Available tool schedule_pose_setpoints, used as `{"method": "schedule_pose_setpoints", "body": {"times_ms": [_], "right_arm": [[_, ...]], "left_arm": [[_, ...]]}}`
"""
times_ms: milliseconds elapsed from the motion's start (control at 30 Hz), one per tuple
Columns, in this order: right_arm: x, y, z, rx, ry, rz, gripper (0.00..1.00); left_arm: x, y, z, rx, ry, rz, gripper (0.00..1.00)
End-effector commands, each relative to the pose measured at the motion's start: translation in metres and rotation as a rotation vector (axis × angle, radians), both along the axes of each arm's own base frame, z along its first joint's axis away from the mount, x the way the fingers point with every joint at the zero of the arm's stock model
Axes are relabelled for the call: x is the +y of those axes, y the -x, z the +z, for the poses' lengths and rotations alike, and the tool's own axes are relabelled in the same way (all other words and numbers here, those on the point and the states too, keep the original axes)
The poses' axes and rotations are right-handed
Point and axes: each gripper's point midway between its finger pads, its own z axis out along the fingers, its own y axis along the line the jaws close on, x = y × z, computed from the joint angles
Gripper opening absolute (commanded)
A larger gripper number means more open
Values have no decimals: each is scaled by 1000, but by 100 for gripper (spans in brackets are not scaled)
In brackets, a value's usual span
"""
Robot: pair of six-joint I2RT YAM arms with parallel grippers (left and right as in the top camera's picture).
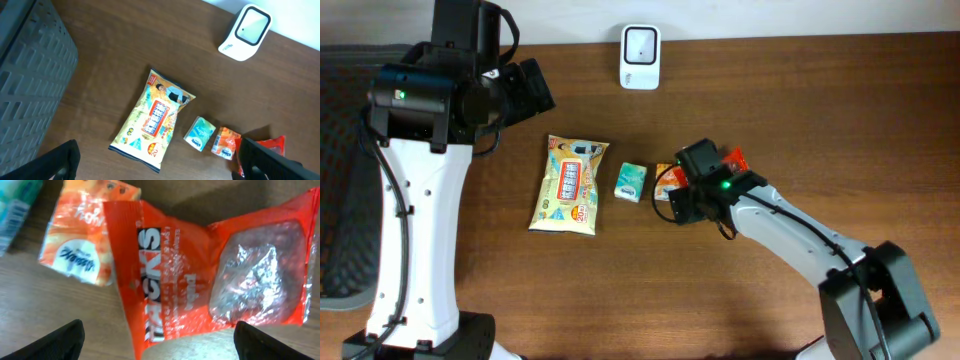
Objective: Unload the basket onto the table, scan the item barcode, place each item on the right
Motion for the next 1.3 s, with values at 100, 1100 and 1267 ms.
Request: {"method": "schedule_pose_setpoints", "body": {"times_ms": [100, 1100, 1267], "right_arm": [[-25, -32, -31, -88, 244, -1, 92], [-79, -60, 108, 180, -1288, -181, 4], [-91, -58, 47, 320, -1292, -353, 4]], "left_arm": [[0, 1, 2, -3, -2, -8, 99], [0, 1, 2, -3, -2, -9, 99], [0, 1, 2, -3, -2, -9, 99]]}}
